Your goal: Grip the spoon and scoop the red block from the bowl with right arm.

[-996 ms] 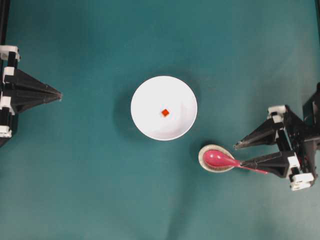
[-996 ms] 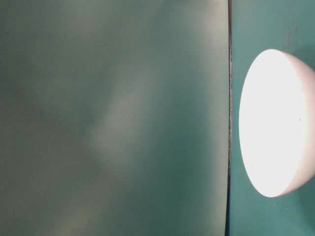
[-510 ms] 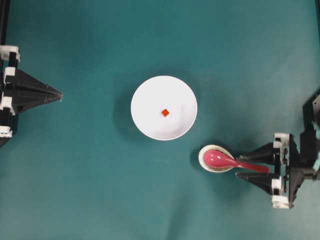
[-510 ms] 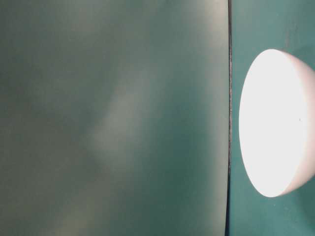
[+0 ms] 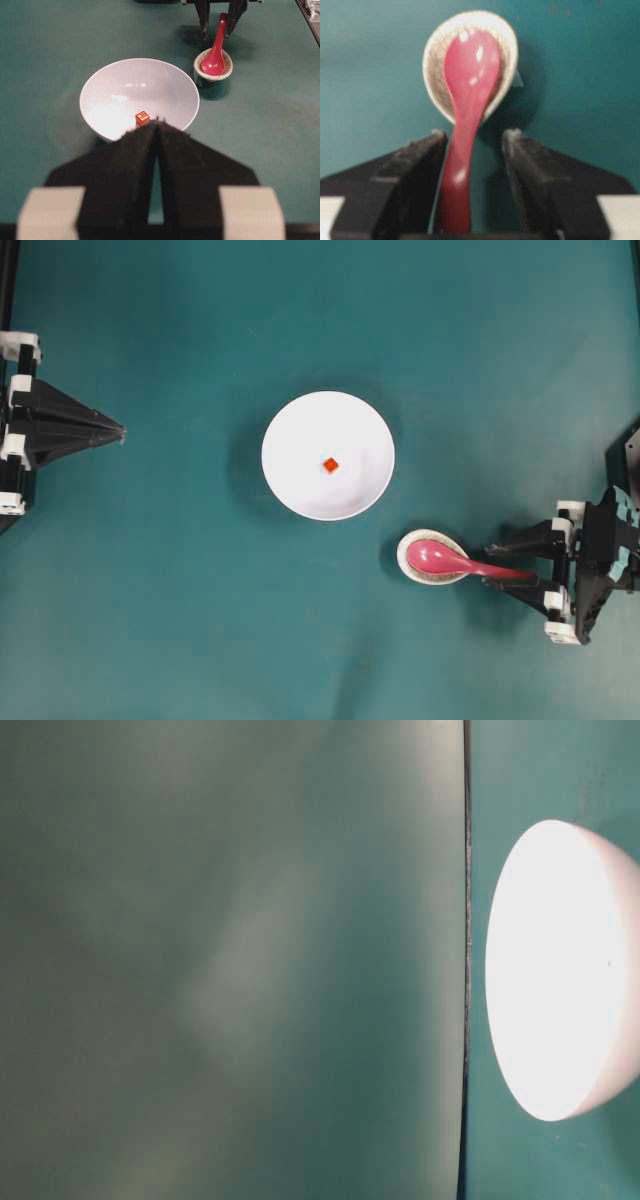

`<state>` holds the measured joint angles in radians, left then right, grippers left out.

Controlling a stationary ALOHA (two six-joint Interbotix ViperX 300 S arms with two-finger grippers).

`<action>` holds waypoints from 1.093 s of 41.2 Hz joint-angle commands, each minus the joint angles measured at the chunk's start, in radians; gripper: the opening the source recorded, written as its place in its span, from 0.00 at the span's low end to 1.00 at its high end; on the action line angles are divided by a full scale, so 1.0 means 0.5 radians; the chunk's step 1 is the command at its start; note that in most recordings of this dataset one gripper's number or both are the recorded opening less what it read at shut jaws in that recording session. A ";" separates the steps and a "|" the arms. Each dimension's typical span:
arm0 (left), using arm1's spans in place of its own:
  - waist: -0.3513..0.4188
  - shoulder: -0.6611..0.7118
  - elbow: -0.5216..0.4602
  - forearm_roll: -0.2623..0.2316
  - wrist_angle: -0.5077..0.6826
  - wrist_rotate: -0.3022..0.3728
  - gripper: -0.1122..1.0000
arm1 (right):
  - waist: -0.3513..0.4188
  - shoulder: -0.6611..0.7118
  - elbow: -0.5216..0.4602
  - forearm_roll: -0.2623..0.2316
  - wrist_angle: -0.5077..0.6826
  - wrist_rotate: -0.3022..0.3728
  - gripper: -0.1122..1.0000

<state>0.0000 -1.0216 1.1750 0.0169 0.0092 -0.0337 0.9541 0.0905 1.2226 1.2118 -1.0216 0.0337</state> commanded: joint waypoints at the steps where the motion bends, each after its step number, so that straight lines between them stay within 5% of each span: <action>1: -0.018 0.018 -0.052 0.000 -0.006 -0.003 0.10 | 0.025 -0.015 0.000 0.000 0.003 -0.003 0.59; 14: -0.021 0.018 -0.052 0.000 -0.006 -0.003 0.10 | 0.028 -0.015 0.000 -0.003 -0.006 -0.003 0.56; 32: -0.021 0.028 -0.049 0.000 0.000 0.003 0.10 | 0.028 -0.015 -0.003 -0.021 -0.009 -0.009 0.30; 45: -0.021 0.034 -0.049 0.000 0.000 0.031 0.10 | 0.028 -0.132 0.034 -0.025 -0.009 -0.037 0.30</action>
<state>-0.0077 -1.0124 1.1750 0.0169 0.0138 -0.0199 0.9618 0.0721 1.2333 1.2026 -1.0170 0.0215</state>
